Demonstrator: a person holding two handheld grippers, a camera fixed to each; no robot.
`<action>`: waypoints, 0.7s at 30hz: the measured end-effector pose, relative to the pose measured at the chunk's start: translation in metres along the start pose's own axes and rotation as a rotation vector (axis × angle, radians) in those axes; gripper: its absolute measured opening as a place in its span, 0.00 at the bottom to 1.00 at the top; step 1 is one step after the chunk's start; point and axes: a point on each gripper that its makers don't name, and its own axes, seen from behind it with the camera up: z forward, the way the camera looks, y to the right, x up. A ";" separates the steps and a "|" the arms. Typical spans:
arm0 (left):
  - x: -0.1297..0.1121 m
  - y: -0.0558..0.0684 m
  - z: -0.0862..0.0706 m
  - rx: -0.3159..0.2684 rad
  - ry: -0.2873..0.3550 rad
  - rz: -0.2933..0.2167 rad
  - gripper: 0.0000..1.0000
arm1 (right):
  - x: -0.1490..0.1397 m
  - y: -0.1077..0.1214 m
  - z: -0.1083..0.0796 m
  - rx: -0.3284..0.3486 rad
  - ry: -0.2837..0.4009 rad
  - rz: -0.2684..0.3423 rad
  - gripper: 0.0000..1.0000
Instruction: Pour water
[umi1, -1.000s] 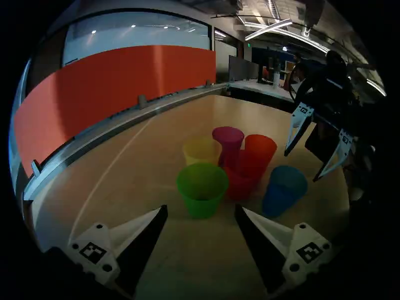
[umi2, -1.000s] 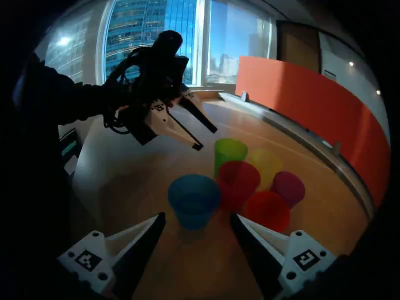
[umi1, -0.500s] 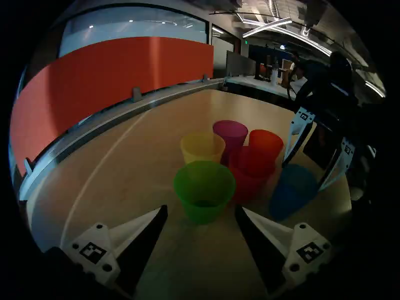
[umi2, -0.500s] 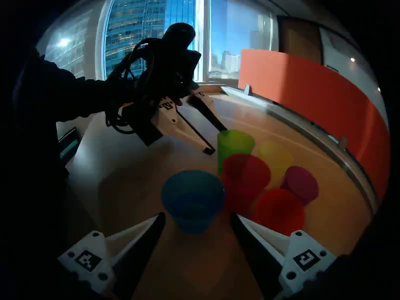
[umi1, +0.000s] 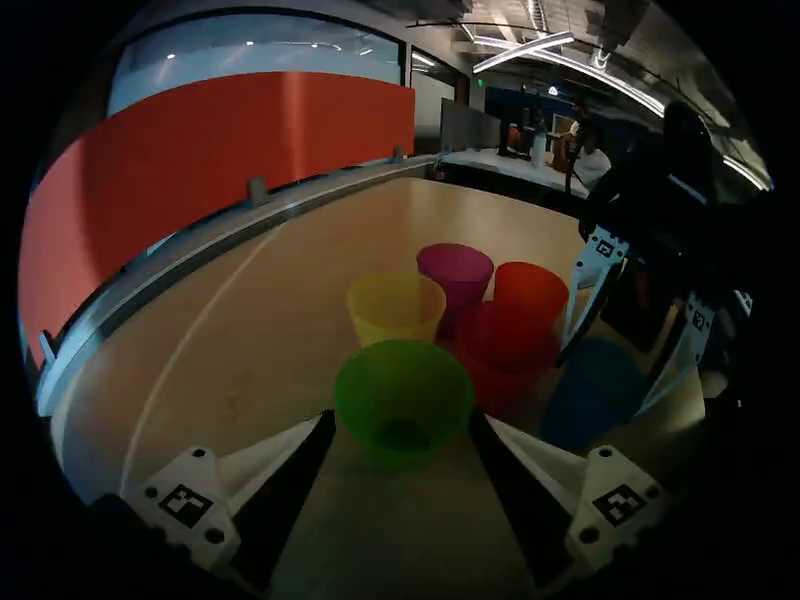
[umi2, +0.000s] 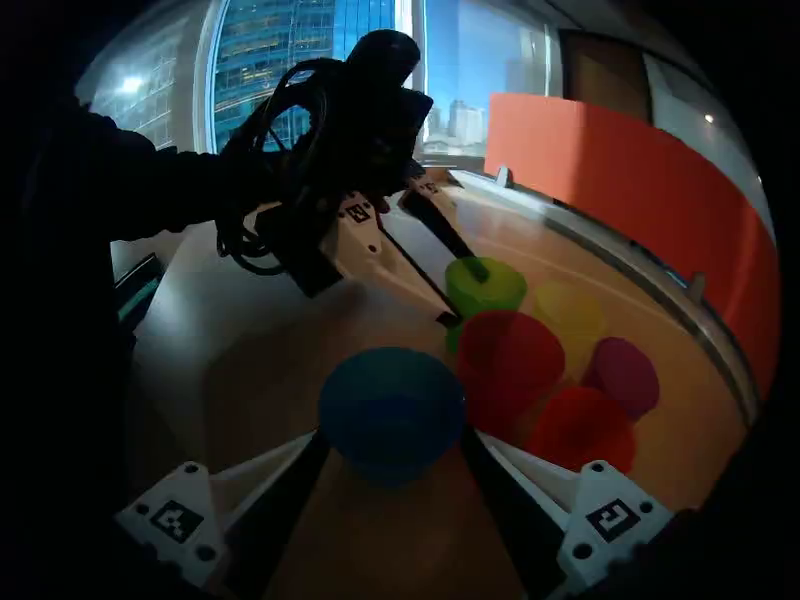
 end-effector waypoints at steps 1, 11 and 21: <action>0.000 0.001 0.002 -0.003 -0.001 0.001 1.00 | 0.000 0.000 0.001 0.001 0.001 0.000 1.00; 0.004 0.006 0.013 -0.023 -0.005 0.016 1.00 | 0.003 -0.002 0.006 0.005 0.006 -0.002 1.00; 0.005 0.006 0.016 -0.020 -0.007 0.028 1.00 | 0.008 -0.003 0.010 0.005 0.018 0.002 1.00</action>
